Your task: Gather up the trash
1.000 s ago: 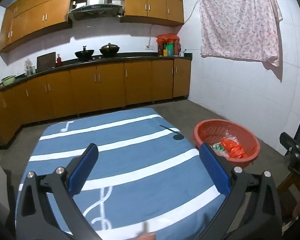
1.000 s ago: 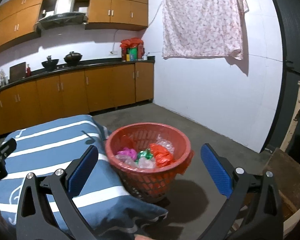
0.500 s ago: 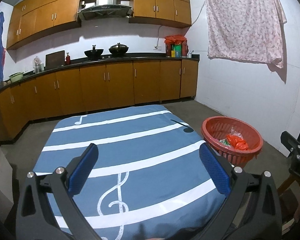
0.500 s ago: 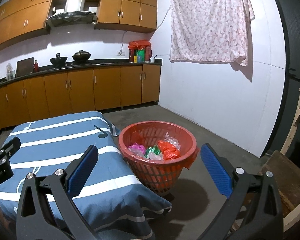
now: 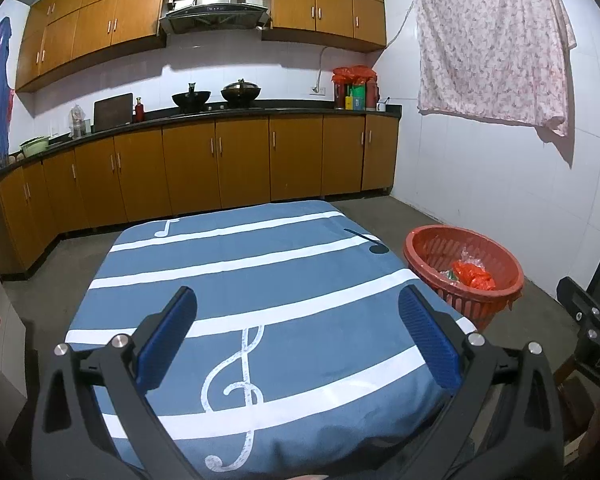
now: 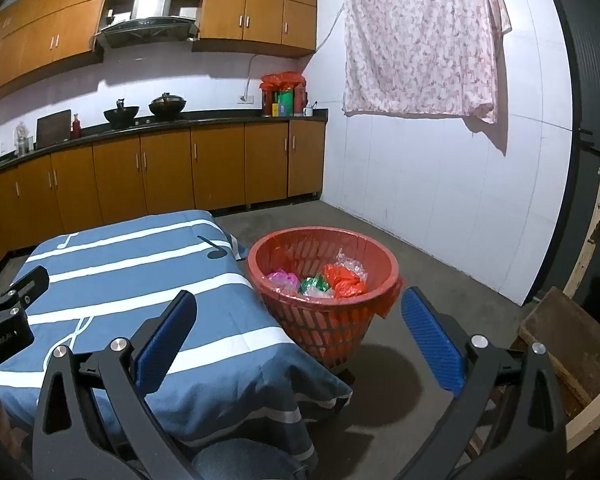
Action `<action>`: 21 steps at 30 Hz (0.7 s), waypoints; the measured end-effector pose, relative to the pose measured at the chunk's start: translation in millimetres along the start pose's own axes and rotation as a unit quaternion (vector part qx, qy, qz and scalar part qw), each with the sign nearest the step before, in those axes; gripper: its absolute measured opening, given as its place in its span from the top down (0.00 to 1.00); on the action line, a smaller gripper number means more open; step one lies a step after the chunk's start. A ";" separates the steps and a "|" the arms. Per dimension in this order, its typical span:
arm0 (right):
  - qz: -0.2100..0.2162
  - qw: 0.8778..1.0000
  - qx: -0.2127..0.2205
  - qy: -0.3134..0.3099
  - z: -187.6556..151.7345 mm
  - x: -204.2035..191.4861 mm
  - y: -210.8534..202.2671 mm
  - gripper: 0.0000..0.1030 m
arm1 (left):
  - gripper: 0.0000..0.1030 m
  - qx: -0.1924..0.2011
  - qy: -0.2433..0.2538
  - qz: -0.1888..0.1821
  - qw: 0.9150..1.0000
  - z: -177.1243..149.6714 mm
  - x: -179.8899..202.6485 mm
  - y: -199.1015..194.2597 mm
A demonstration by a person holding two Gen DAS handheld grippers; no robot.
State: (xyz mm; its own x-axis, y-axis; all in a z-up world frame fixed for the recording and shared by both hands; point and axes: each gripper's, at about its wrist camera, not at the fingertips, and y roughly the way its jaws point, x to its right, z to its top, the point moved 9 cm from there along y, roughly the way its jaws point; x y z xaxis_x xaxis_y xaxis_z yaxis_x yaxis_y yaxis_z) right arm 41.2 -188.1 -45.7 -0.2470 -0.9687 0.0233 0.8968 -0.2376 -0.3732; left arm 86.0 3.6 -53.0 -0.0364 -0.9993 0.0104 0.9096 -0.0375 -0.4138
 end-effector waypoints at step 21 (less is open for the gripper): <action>0.000 1.000 -0.003 0.004 -3.9 -2.0 -1.0 0.02 | 0.04 0.000 -0.011 0.006 1.000 -9.9 -11.7 -6.8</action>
State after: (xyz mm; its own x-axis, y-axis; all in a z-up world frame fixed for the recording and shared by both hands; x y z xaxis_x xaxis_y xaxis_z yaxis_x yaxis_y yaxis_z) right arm 39.4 -185.6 -49.0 -0.2500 -0.9681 0.0165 0.8947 -0.2375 -0.3782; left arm 76.2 15.6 -59.3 -0.0165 -0.9995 0.0258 0.9098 -0.0257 -0.4144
